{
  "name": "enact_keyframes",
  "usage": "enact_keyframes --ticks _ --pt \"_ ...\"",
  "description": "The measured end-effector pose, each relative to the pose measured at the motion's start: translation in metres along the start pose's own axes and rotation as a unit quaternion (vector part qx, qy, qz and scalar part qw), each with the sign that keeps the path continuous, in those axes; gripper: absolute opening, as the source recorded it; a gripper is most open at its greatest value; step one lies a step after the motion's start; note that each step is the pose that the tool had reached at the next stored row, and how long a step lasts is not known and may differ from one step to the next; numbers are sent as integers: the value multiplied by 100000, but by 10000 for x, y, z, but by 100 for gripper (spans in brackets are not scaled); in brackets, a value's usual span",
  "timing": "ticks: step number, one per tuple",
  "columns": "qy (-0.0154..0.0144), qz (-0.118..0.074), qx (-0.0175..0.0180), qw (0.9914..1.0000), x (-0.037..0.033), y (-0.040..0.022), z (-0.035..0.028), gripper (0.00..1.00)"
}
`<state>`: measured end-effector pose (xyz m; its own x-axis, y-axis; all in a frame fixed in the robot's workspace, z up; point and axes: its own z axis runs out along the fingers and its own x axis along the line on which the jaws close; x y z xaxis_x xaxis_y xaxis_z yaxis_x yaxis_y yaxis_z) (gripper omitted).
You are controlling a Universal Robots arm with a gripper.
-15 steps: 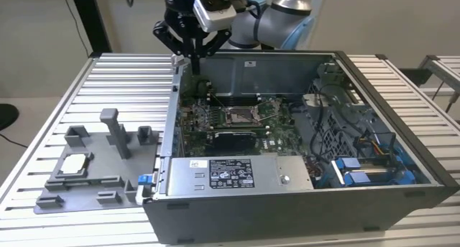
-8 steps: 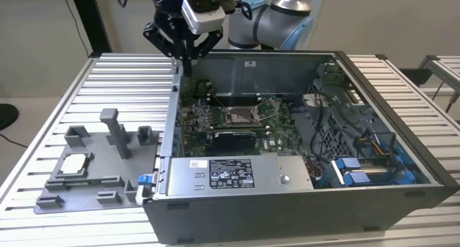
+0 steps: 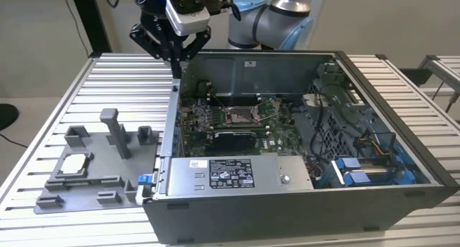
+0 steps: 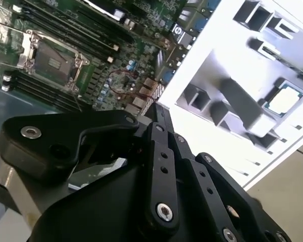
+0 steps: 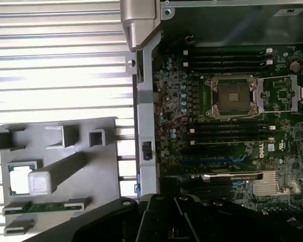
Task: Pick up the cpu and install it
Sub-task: 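Reach for the cpu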
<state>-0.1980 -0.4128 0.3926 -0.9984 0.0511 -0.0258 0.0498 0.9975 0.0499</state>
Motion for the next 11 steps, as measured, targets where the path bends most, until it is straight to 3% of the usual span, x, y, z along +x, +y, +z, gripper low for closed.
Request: enact_keyframes --ticks 11 --pt "-15 -874 -25 99996 295 -63 -11 0"
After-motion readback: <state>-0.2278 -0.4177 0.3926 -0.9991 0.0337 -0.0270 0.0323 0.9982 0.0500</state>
